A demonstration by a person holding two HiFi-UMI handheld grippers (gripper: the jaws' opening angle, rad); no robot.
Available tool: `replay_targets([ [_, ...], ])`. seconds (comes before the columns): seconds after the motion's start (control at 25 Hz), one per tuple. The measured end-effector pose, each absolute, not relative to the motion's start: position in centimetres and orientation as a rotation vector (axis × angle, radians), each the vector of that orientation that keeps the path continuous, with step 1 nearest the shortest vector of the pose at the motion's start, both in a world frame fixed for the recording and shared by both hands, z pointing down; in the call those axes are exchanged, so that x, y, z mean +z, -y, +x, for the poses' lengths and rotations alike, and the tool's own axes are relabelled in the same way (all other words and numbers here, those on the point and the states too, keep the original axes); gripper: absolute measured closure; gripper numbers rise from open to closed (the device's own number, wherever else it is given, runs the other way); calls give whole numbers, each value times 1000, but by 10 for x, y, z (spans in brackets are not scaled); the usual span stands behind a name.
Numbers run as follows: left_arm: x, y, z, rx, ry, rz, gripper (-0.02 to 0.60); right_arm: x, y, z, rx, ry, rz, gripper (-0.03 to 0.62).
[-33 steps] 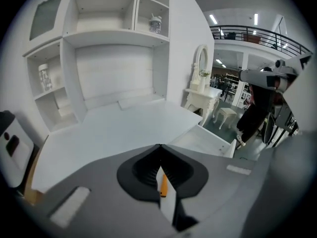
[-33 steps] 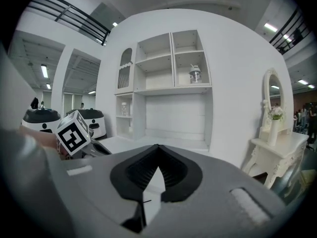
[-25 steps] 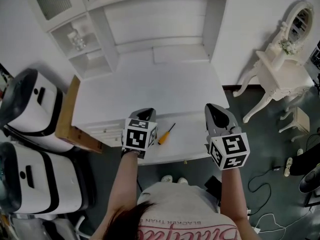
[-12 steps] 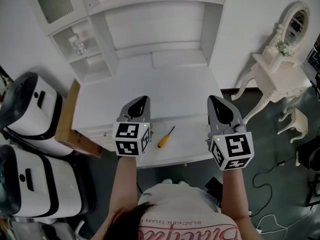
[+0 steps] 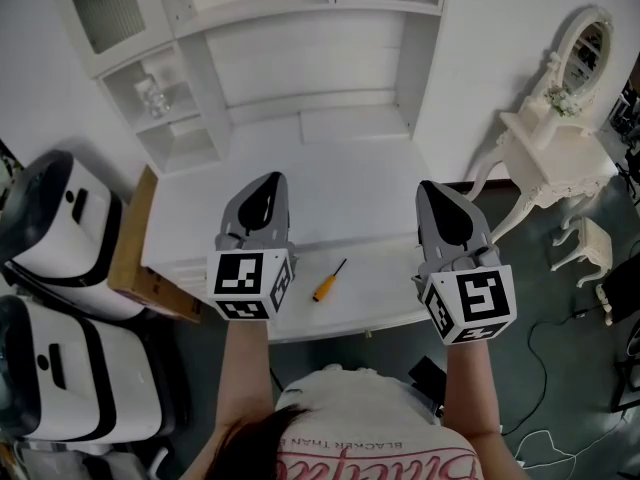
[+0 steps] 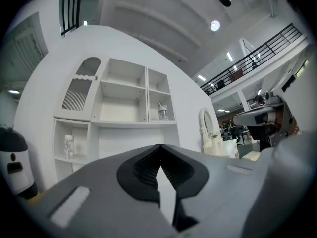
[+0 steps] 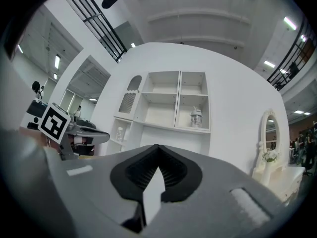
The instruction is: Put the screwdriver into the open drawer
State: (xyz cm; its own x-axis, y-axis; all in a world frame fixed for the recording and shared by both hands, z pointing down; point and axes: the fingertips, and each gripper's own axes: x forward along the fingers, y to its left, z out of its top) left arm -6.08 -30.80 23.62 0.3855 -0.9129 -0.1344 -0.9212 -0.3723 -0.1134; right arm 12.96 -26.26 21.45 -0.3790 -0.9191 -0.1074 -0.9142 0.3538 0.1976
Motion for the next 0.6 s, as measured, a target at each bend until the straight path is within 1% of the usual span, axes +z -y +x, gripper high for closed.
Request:
replay_targets([
  [0.32, 200, 298, -64, 172, -1622, -2406, 566, 201, 261, 135, -386, 2568, 1759, 594],
  [0.6, 190, 290, -61, 171, -1601, -2381, 566, 196, 258, 141, -402, 2571, 1777, 594],
])
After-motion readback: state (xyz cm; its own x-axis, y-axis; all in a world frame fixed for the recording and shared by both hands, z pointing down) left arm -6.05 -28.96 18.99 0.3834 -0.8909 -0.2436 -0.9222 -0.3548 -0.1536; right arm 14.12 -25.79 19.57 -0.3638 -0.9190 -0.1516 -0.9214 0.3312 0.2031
